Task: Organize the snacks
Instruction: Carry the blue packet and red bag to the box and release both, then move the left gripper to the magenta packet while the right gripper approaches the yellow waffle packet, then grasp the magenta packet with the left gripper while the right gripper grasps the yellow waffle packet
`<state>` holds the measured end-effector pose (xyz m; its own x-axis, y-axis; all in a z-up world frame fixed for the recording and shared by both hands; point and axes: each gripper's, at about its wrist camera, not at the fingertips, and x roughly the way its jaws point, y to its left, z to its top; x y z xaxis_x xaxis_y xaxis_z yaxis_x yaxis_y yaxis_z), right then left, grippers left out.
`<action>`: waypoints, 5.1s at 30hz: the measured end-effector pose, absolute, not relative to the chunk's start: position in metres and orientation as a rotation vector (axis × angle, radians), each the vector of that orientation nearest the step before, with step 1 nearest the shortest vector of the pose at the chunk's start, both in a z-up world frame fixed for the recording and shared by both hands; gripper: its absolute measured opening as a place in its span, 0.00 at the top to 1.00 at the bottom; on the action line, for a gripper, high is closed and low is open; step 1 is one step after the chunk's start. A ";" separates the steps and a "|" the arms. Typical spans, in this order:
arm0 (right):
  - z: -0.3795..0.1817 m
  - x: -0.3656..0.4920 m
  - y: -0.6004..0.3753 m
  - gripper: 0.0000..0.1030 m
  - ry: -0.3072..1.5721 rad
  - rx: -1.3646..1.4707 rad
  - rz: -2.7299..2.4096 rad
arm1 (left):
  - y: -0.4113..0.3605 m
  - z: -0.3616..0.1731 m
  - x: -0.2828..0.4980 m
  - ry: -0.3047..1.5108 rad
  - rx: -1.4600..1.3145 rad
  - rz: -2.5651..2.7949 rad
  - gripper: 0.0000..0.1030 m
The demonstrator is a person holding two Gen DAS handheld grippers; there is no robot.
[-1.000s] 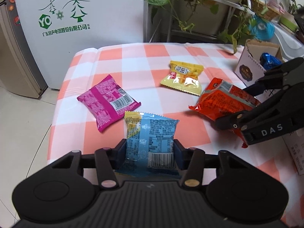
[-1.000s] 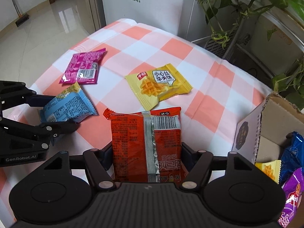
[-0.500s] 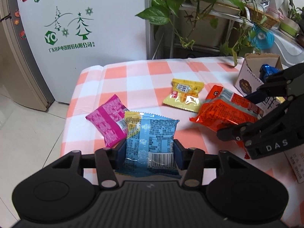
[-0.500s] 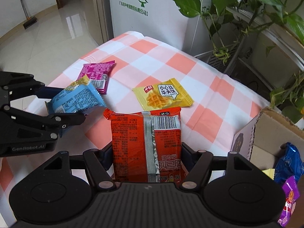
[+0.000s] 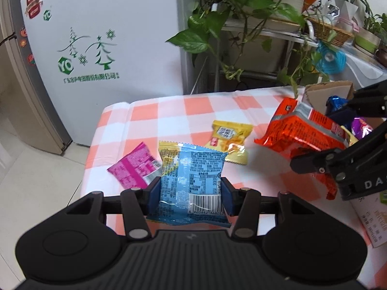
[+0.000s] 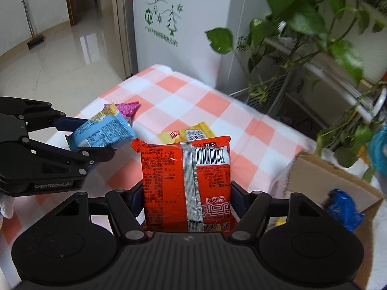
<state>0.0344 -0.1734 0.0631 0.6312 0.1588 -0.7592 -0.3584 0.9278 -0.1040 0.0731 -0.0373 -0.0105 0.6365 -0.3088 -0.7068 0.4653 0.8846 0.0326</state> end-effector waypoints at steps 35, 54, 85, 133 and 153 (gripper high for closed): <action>0.102 -0.041 -0.298 0.27 0.778 -0.141 0.022 | -0.136 0.023 0.021 0.664 0.210 -0.673 0.52; 0.101 -0.050 -0.333 0.25 0.793 -0.112 -0.067 | -0.227 0.030 0.034 0.691 0.171 -0.754 0.38; 0.102 -0.025 -0.293 0.12 0.758 -0.114 0.003 | -0.098 0.014 0.063 0.772 0.174 -0.565 0.19; 0.058 0.071 -0.195 0.07 0.886 0.278 0.111 | -0.012 -0.068 0.172 0.926 0.074 -0.205 0.16; 0.007 0.133 -0.177 0.07 0.972 0.400 0.066 | -0.012 -0.069 0.166 0.874 0.095 -0.254 0.37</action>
